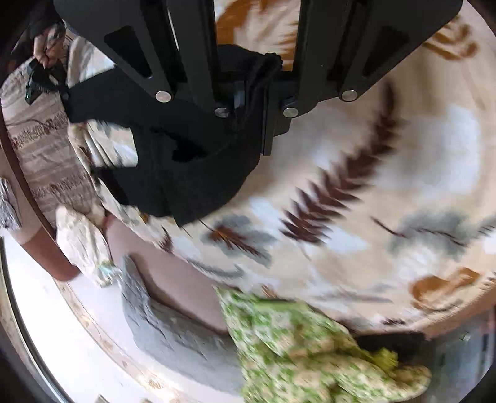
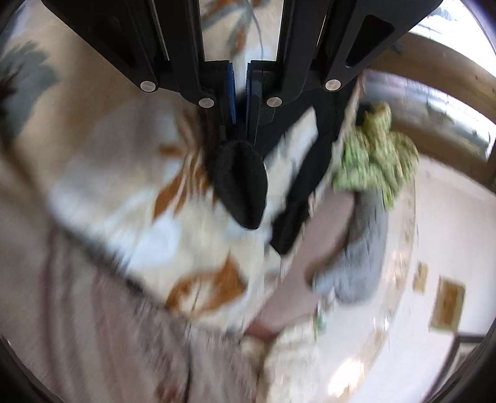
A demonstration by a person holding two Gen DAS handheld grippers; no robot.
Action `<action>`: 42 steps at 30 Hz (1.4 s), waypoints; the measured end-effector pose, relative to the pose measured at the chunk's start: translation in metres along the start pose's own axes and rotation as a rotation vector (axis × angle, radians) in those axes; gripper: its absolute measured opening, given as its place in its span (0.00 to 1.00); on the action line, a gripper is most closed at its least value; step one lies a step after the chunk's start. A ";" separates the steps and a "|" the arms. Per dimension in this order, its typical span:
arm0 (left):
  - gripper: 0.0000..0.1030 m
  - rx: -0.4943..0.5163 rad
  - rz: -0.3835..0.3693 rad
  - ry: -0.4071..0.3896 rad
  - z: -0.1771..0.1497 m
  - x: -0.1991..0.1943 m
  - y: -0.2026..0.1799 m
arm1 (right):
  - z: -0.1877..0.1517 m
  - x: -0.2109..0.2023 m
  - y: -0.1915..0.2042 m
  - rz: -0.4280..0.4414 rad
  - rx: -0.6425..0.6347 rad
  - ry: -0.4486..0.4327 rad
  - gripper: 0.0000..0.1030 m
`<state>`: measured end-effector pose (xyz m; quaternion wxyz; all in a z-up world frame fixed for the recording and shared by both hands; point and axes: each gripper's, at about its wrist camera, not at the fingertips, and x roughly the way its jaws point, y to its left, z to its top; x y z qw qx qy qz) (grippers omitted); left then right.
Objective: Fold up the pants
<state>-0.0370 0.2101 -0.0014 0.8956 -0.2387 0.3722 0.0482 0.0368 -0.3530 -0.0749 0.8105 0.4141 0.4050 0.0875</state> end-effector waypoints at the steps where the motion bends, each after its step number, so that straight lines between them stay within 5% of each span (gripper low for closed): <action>1: 0.03 -0.003 0.013 -0.009 0.003 -0.003 0.006 | -0.004 0.009 0.002 0.004 -0.008 0.049 0.04; 5: 0.02 -0.052 0.054 -0.004 0.007 -0.009 0.034 | -0.016 0.038 0.013 -0.042 -0.063 0.186 0.08; 9: 0.03 -0.015 0.073 0.009 -0.001 -0.007 0.040 | -0.015 0.033 0.010 -0.072 -0.063 0.150 0.13; 11: 0.14 0.018 0.113 0.009 -0.004 -0.005 0.041 | -0.013 0.024 0.011 -0.127 -0.087 0.089 0.18; 15: 0.25 0.070 0.260 -0.063 0.000 -0.018 0.048 | -0.009 -0.003 0.046 -0.413 -0.319 -0.128 0.28; 17: 0.25 0.104 0.306 -0.156 0.005 -0.036 0.044 | -0.013 -0.012 0.068 -0.413 -0.433 -0.217 0.30; 19: 0.25 0.149 0.259 -0.229 0.006 -0.052 0.029 | -0.019 -0.012 0.089 -0.356 -0.517 -0.258 0.39; 21: 0.28 0.256 0.135 -0.224 0.003 -0.056 -0.001 | -0.025 -0.005 0.104 -0.326 -0.583 -0.257 0.47; 24: 0.29 0.367 -0.106 -0.058 -0.010 -0.030 -0.046 | -0.036 0.017 0.127 -0.262 -0.671 -0.183 0.47; 27: 0.29 0.337 -0.232 0.114 -0.024 0.010 -0.071 | -0.049 0.041 0.143 -0.215 -0.724 -0.131 0.47; 30: 0.35 0.240 -0.256 0.198 -0.030 0.037 -0.074 | -0.057 0.056 0.153 -0.211 -0.748 -0.098 0.48; 33: 0.58 0.103 -0.260 0.261 -0.028 0.059 -0.065 | -0.057 0.065 0.157 -0.218 -0.761 -0.086 0.48; 40: 0.60 0.004 -0.215 0.223 -0.018 0.079 -0.060 | -0.047 0.058 0.151 -0.187 -0.711 -0.125 0.48; 42: 0.63 -0.055 -0.228 0.222 -0.013 0.084 -0.057 | -0.038 0.054 0.149 -0.130 -0.656 -0.155 0.58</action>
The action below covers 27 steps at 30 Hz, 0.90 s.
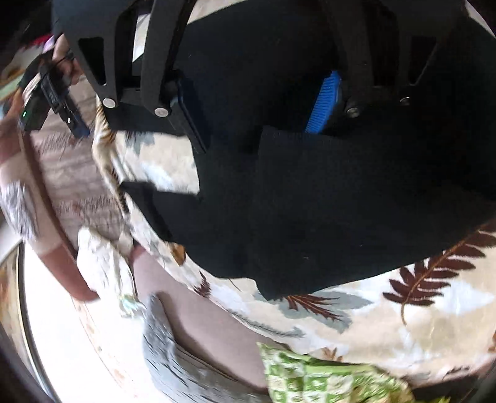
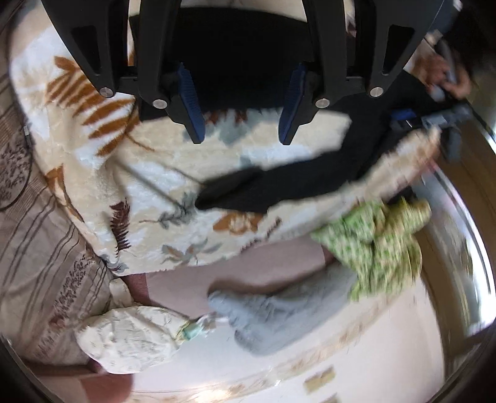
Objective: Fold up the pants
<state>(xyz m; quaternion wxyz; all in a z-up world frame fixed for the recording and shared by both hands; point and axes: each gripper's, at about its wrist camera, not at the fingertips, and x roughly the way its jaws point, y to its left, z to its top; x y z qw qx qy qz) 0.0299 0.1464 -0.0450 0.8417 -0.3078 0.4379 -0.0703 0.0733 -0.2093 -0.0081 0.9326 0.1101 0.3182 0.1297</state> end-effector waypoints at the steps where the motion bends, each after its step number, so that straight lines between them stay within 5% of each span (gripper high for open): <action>1: 0.64 -0.026 -0.009 -0.007 0.001 0.000 0.002 | 0.005 0.001 -0.008 0.038 0.062 -0.029 0.62; 4: 0.63 -0.119 -0.035 -0.032 0.005 0.001 0.011 | 0.019 0.024 -0.033 0.172 0.259 -0.054 0.64; 6: 0.01 -0.150 -0.004 -0.039 0.007 0.001 0.015 | 0.023 0.044 -0.040 0.196 0.333 -0.034 0.64; 8: 0.03 -0.192 0.004 -0.044 0.010 0.000 0.021 | 0.026 0.068 -0.042 0.228 0.392 0.001 0.64; 10: 0.03 -0.197 0.023 -0.145 0.026 -0.021 0.027 | 0.027 0.088 -0.042 0.257 0.428 0.038 0.64; 12: 0.06 -0.184 0.045 -0.334 0.057 -0.051 0.037 | 0.030 0.103 -0.036 0.241 0.406 0.063 0.64; 13: 0.15 -0.190 0.106 -0.420 0.071 -0.064 0.045 | 0.034 0.108 -0.030 0.206 0.352 0.076 0.64; 14: 0.49 -0.206 0.211 -0.470 0.083 -0.072 0.054 | 0.036 0.112 -0.022 0.162 0.286 0.092 0.64; 16: 0.80 -0.268 0.334 -0.512 0.091 -0.082 0.069 | 0.038 0.115 -0.001 0.067 0.119 0.129 0.64; 19: 0.80 -0.269 0.301 -0.474 0.080 -0.081 0.079 | 0.033 0.119 0.040 -0.086 -0.249 0.145 0.65; 23: 0.80 -0.097 0.272 -0.377 0.055 -0.051 0.052 | 0.009 0.135 0.080 -0.294 -0.756 0.096 0.74; 27: 0.81 0.102 0.316 -0.344 0.045 -0.024 0.022 | -0.012 0.166 0.095 -0.324 -1.133 0.149 0.74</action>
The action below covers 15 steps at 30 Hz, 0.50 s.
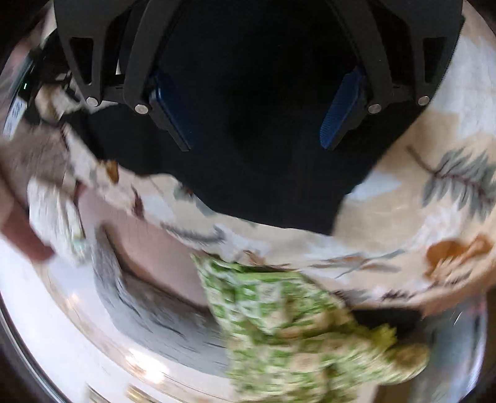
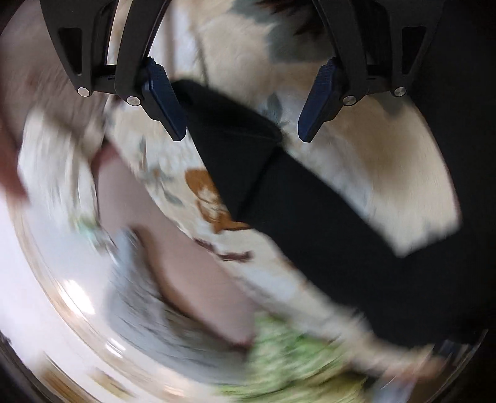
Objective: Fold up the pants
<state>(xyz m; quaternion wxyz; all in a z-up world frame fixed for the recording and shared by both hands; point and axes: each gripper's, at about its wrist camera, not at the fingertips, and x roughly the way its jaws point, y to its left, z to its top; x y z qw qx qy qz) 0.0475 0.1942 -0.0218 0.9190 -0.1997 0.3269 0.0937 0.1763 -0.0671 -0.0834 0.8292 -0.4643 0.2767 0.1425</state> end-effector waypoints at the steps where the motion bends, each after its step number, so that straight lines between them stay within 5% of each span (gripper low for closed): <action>1: 0.82 0.037 0.003 0.004 -0.002 0.007 -0.004 | 0.001 0.006 0.006 -0.013 -0.087 0.001 0.74; 4: 0.83 0.059 0.013 0.090 -0.011 0.032 -0.001 | 0.000 0.031 0.011 -0.021 -0.227 0.068 0.61; 5: 0.85 0.049 -0.003 0.082 -0.012 0.027 0.000 | -0.001 0.040 -0.001 0.050 -0.169 0.140 0.16; 6: 0.85 0.033 -0.025 0.071 -0.011 0.025 0.003 | -0.003 0.044 -0.015 0.105 -0.073 0.189 0.06; 12: 0.85 -0.003 -0.073 0.048 -0.013 0.023 0.011 | -0.030 -0.014 -0.110 0.303 0.531 0.035 0.04; 15: 0.86 -0.009 -0.083 0.047 -0.014 0.024 0.012 | -0.032 -0.053 -0.132 0.396 0.702 -0.033 0.04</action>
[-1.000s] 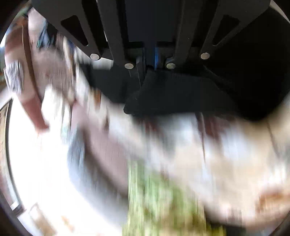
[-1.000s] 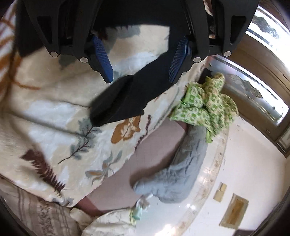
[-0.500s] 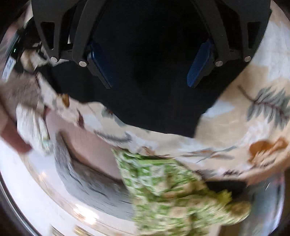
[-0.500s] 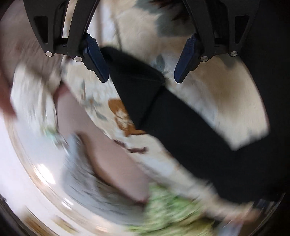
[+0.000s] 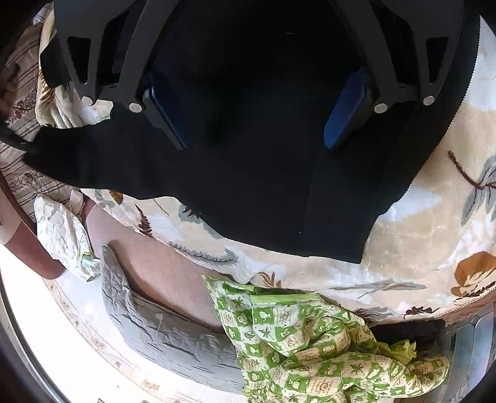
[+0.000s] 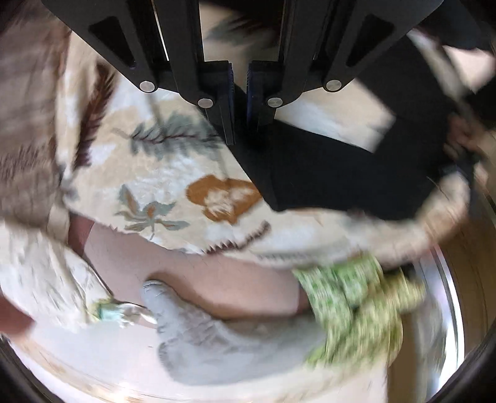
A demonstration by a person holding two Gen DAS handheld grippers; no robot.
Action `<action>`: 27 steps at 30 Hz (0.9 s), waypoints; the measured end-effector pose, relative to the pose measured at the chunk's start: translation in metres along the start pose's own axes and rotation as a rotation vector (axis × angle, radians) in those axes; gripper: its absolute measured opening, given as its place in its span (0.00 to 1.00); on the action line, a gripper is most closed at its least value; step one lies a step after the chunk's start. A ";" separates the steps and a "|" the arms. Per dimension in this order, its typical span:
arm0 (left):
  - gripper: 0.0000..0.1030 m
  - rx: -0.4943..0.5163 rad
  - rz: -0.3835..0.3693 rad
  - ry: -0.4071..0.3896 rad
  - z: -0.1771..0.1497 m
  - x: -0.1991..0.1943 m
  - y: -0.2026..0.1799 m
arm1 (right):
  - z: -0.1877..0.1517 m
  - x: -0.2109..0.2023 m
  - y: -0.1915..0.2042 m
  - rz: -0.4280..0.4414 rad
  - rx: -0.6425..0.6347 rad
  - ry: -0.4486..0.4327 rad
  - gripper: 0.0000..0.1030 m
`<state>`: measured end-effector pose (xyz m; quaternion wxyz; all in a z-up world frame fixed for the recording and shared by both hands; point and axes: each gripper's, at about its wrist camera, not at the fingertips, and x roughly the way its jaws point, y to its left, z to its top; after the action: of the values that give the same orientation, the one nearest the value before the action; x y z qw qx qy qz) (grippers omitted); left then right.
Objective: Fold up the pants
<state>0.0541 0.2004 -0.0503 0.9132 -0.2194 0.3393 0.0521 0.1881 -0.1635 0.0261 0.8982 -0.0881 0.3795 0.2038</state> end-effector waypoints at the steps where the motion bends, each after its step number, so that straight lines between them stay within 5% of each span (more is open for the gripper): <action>1: 0.86 -0.003 -0.005 -0.002 -0.001 -0.001 0.001 | 0.004 -0.013 0.004 0.045 0.043 -0.014 0.04; 7: 0.86 -0.013 -0.020 -0.005 -0.001 -0.001 0.004 | -0.003 -0.086 0.046 0.409 0.333 -0.099 0.04; 13: 0.86 -0.017 -0.026 -0.006 0.000 -0.001 0.004 | -0.029 -0.106 0.039 0.610 0.601 -0.192 0.04; 16: 0.87 -0.019 -0.033 -0.008 -0.001 -0.001 0.004 | -0.048 -0.104 0.013 0.612 0.716 -0.241 0.04; 21: 0.90 -0.013 -0.041 -0.007 -0.001 0.000 0.004 | -0.073 -0.048 -0.055 0.454 0.900 -0.180 0.04; 25: 0.90 -0.009 -0.039 -0.007 -0.001 0.000 0.003 | -0.060 -0.005 -0.092 0.144 0.804 -0.201 0.11; 27: 0.90 -0.011 -0.042 -0.008 -0.001 0.001 0.003 | -0.053 0.007 -0.090 -0.136 0.660 -0.154 0.13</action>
<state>0.0531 0.2020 -0.0526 0.9142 -0.2313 0.3308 0.0357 0.1975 -0.2588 -0.0155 0.9158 0.1976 0.3492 0.0157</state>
